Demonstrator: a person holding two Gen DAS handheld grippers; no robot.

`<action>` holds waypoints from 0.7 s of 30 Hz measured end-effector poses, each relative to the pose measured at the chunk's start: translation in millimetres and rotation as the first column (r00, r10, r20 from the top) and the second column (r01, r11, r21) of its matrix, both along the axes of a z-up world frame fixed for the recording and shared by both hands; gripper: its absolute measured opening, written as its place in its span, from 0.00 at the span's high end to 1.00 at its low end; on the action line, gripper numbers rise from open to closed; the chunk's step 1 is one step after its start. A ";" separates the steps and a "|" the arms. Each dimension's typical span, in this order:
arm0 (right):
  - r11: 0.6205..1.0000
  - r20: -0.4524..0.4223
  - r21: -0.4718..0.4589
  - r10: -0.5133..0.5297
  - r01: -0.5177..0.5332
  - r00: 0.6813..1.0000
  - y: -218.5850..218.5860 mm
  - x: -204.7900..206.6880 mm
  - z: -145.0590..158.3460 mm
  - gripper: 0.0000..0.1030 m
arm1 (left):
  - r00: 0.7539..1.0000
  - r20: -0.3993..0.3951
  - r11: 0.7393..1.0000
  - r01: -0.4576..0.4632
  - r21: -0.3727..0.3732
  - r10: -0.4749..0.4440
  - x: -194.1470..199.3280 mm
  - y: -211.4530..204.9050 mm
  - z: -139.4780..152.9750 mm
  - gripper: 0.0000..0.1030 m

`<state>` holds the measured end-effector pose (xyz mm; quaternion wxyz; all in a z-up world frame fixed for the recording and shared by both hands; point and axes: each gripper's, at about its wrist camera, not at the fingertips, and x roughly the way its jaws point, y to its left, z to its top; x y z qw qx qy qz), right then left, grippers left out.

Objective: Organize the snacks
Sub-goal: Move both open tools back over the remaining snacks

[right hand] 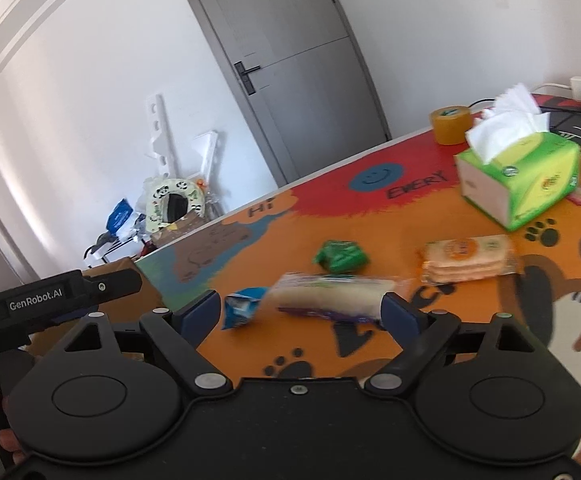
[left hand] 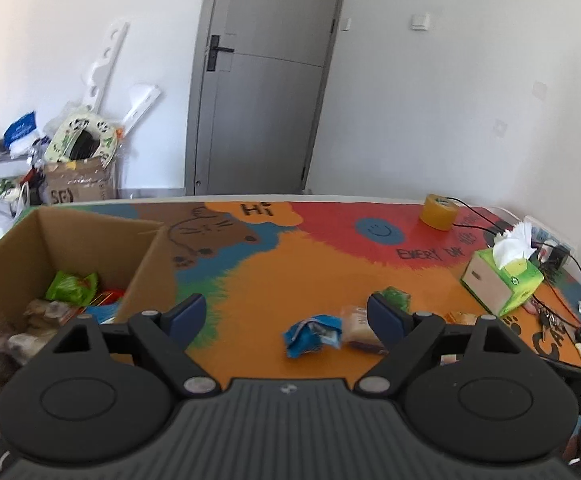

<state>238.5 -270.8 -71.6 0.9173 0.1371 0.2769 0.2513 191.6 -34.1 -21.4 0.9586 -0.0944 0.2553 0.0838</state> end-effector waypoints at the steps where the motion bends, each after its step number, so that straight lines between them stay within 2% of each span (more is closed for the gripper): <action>1: 1.000 0.001 -0.003 0.000 0.000 1.000 -2.6 0.7 -0.9 0.15 | 1.000 -0.004 1.000 0.003 0.003 -0.003 2.9 -3.3 -0.9 0.16; 14: 1.000 -0.026 -0.020 0.010 -0.010 1.000 -8.0 33.9 -21.7 0.16 | 0.997 -0.075 1.000 0.015 -0.014 -0.016 46.4 -13.2 -33.7 0.16; 21: 0.998 -0.043 -0.024 -0.057 0.056 0.997 -22.9 59.0 -30.3 0.16 | 0.993 -0.119 0.999 -0.005 -0.033 0.001 71.1 -5.5 -54.2 0.18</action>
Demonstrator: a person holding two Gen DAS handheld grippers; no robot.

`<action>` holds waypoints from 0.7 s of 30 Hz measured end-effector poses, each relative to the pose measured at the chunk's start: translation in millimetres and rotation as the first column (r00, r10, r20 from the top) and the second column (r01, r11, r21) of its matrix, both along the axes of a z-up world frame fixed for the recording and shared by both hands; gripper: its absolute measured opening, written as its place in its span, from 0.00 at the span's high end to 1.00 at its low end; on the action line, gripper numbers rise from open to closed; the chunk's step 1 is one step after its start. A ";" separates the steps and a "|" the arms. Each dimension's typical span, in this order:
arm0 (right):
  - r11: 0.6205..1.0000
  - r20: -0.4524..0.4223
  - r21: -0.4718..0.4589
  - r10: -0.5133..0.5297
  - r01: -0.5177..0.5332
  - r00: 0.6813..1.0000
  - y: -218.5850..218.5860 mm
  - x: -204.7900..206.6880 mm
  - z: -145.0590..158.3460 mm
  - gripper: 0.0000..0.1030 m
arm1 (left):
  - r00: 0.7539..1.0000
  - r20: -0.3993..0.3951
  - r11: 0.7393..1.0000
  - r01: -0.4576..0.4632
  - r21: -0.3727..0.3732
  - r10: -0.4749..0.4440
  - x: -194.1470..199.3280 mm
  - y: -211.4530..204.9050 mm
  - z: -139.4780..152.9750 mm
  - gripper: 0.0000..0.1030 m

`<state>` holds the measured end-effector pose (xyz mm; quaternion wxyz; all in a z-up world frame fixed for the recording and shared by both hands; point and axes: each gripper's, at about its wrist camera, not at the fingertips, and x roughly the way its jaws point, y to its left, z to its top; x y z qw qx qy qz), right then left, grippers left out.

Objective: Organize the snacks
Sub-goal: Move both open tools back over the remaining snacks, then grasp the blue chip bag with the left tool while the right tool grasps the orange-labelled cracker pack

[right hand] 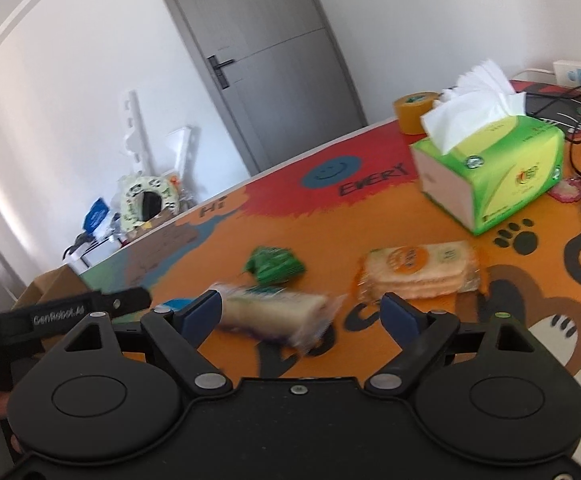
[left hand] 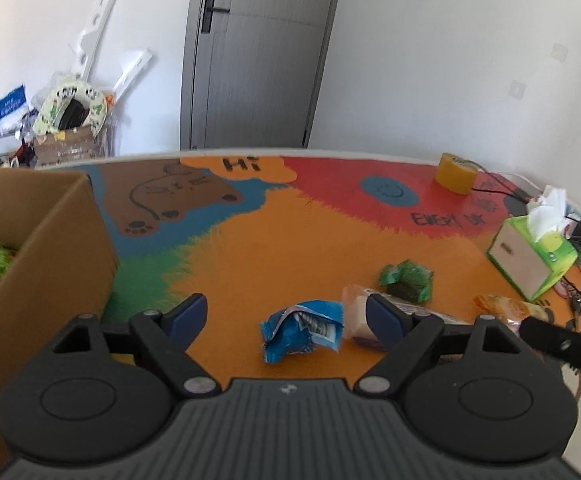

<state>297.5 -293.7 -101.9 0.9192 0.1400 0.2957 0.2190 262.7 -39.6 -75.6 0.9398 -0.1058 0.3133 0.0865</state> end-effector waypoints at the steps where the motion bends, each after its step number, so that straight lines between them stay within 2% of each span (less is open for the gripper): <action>1: 1.000 -0.005 -0.003 -0.015 0.015 1.000 -2.3 3.9 -0.9 0.16 | 1.000 -0.012 1.000 -0.004 -0.010 0.004 4.1 1.6 -2.5 0.18; 4: 0.999 -0.016 -0.013 -0.046 0.046 0.999 -7.4 15.2 -4.1 0.16 | 1.000 -0.017 1.000 -0.001 -0.005 0.001 12.8 1.0 -8.3 0.19; 7: 0.993 0.013 -0.075 -0.089 0.090 0.996 -6.1 21.4 -2.9 0.14 | 1.000 -0.030 1.000 0.002 -0.008 -0.002 21.0 1.4 -15.9 0.22; 9: 0.990 0.025 -0.091 -0.110 0.112 0.994 -5.8 23.9 -3.2 0.05 | 0.999 -0.041 1.000 0.005 -0.002 -0.005 25.2 -0.4 -21.7 0.28; 11: 0.984 0.030 -0.113 -0.134 0.136 0.991 -3.2 26.7 -5.4 0.01 | 0.999 -0.051 1.000 0.008 -0.004 -0.009 29.3 -1.6 -26.4 0.33; 14: 0.976 0.025 -0.150 -0.157 0.159 0.987 2.0 34.9 -9.0 0.00 | 0.998 -0.055 1.000 0.000 -0.013 -0.001 32.2 -0.7 -30.8 0.38; 18: 0.961 0.053 -0.221 -0.158 0.166 0.986 16.0 42.1 -8.4 0.00 | 0.998 -0.061 0.999 0.002 0.035 0.000 31.8 -2.3 -31.1 0.52; 21: 0.954 0.037 -0.249 -0.161 0.166 0.986 22.3 52.2 -11.6 0.00 | 0.998 -0.058 0.999 0.015 0.052 -0.012 29.9 -1.6 -32.2 0.55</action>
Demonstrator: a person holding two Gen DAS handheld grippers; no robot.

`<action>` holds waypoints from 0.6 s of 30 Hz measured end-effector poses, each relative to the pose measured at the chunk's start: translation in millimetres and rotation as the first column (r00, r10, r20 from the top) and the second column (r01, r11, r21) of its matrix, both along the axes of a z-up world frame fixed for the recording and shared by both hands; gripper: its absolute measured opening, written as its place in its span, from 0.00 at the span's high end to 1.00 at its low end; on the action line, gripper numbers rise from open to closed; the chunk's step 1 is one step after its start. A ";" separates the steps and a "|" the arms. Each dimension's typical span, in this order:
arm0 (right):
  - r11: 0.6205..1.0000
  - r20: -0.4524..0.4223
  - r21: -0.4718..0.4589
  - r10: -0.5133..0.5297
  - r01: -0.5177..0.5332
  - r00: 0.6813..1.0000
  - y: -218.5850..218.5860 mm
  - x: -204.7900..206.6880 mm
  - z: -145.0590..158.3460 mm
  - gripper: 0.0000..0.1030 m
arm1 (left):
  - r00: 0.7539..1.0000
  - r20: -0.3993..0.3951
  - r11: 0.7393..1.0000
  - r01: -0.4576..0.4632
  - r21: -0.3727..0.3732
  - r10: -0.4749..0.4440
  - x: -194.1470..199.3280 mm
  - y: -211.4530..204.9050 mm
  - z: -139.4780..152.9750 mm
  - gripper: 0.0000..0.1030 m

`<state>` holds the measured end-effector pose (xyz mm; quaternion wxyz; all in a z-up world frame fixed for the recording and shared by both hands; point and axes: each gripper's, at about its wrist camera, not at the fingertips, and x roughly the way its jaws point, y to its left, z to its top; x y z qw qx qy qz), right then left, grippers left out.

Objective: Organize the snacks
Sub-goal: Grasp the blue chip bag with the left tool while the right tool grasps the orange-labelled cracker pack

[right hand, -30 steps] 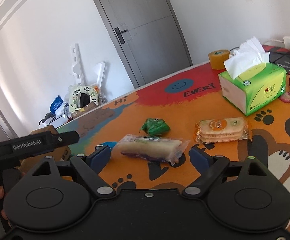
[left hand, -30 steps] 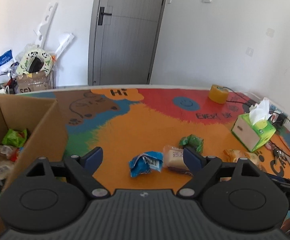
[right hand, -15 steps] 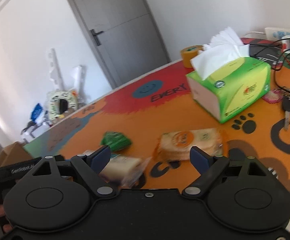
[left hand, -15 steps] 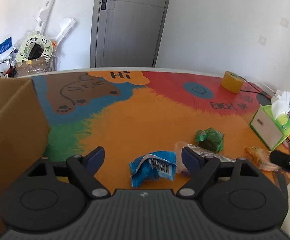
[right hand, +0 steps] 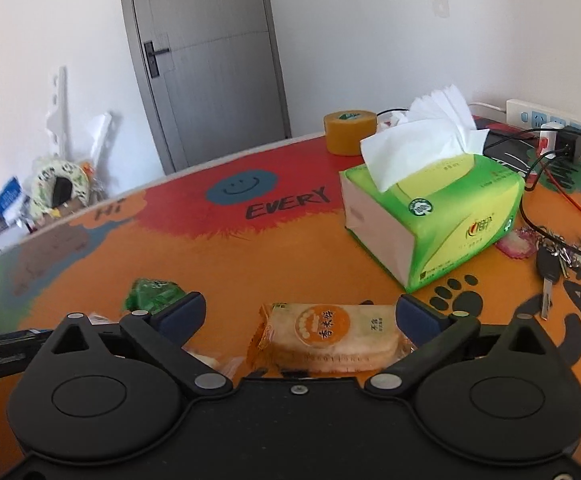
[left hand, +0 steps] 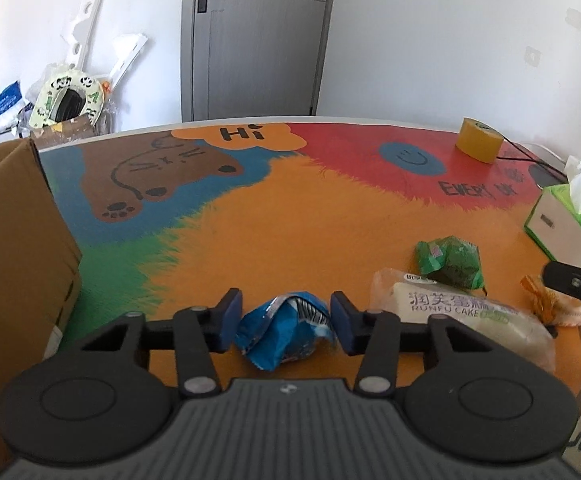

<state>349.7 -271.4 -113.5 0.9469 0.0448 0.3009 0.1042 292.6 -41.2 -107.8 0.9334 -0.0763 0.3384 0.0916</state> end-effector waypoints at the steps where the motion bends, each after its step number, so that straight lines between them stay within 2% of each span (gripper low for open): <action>1: 1.000 -0.002 -0.008 -0.008 0.008 1.000 1.4 2.7 -2.5 0.00 | 1.000 0.005 1.000 0.007 0.001 -0.007 -1.1 0.8 -0.5 0.55; 5: 0.996 0.014 -0.090 -0.014 0.016 1.000 14.0 6.0 -6.4 0.00 | 0.999 0.020 0.999 0.035 0.000 -0.035 -4.6 4.9 -1.8 0.55; 8: 0.988 0.004 -0.152 -0.025 0.026 1.000 21.0 9.7 -7.5 0.00 | 0.999 0.019 1.000 0.030 0.000 -0.030 -6.2 7.9 -1.2 0.62; 12: 0.987 -0.003 -0.133 -0.091 0.090 0.996 11.5 11.0 -4.7 0.00 | 1.000 0.017 0.999 0.013 -0.032 -0.013 -7.4 13.8 1.3 0.65; 18: 0.985 -0.045 -0.147 -0.099 0.091 0.994 4.9 19.5 -17.1 0.01 | 1.000 0.017 0.998 0.004 -0.069 -0.003 -9.7 20.8 3.0 0.65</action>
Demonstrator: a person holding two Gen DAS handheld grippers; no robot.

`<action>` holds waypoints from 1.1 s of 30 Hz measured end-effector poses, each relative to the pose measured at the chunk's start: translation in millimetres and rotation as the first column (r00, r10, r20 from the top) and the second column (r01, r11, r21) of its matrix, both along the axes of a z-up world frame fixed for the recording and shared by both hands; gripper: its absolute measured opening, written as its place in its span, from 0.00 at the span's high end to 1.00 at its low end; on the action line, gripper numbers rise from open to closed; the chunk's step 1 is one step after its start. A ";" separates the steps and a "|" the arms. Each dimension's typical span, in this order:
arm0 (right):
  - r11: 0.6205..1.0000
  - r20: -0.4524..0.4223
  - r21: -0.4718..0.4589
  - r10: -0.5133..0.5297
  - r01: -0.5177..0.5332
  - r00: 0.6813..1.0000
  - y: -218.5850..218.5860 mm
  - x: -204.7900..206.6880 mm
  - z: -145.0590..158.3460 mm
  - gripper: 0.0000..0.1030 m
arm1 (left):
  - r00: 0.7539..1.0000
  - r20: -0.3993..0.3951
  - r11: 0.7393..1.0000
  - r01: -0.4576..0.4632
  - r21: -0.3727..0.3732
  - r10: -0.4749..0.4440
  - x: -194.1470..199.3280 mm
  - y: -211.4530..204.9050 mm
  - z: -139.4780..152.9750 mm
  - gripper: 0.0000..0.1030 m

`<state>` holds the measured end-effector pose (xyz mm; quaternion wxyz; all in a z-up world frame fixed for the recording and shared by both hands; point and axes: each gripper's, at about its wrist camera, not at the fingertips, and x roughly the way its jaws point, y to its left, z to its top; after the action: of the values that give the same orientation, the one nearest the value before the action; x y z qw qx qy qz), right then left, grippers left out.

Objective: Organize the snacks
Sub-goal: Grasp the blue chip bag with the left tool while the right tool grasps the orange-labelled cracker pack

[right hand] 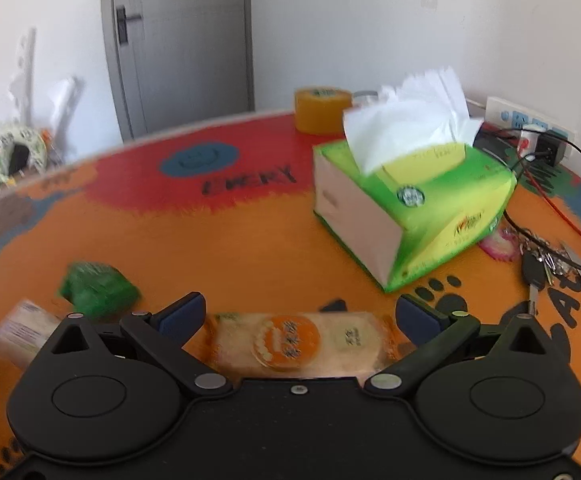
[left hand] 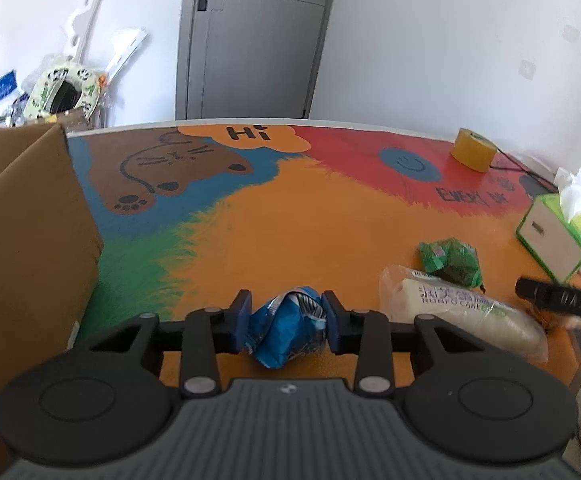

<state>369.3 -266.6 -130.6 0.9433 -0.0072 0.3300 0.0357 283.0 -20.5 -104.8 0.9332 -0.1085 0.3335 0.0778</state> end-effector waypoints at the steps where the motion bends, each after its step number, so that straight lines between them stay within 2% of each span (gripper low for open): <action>1: 1.000 -0.009 0.015 0.002 -0.002 1.000 -0.5 0.0 -2.1 0.04 | 1.000 0.002 1.000 -0.005 -0.002 0.005 -0.5 1.6 0.5 0.65; 3: 1.000 0.006 0.010 0.013 -0.013 1.000 -0.5 -5.8 -2.6 0.13 | 1.000 0.006 1.000 -0.010 0.002 0.010 -3.2 3.3 2.1 0.65; 6: 0.999 0.008 0.027 0.027 -0.027 1.000 -3.7 -15.4 0.7 0.19 | 1.000 0.009 1.000 -0.018 -0.002 0.018 -7.3 6.4 5.1 0.65; 15: 0.995 0.027 0.091 0.030 -0.032 0.999 -8.9 -41.3 16.1 0.20 | 0.998 0.055 1.000 -0.015 -0.001 0.015 -33.3 5.3 28.4 0.65; 33: 0.974 0.163 0.178 0.111 -0.140 0.980 0.7 -117.3 71.9 0.20 | 0.982 0.189 1.000 -0.009 0.024 0.004 -97.0 -2.4 85.2 0.65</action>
<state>252.0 -265.9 -58.7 0.9580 0.0586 0.2510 0.1261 186.0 -22.9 -19.5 0.9617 -0.1050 0.2419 0.0744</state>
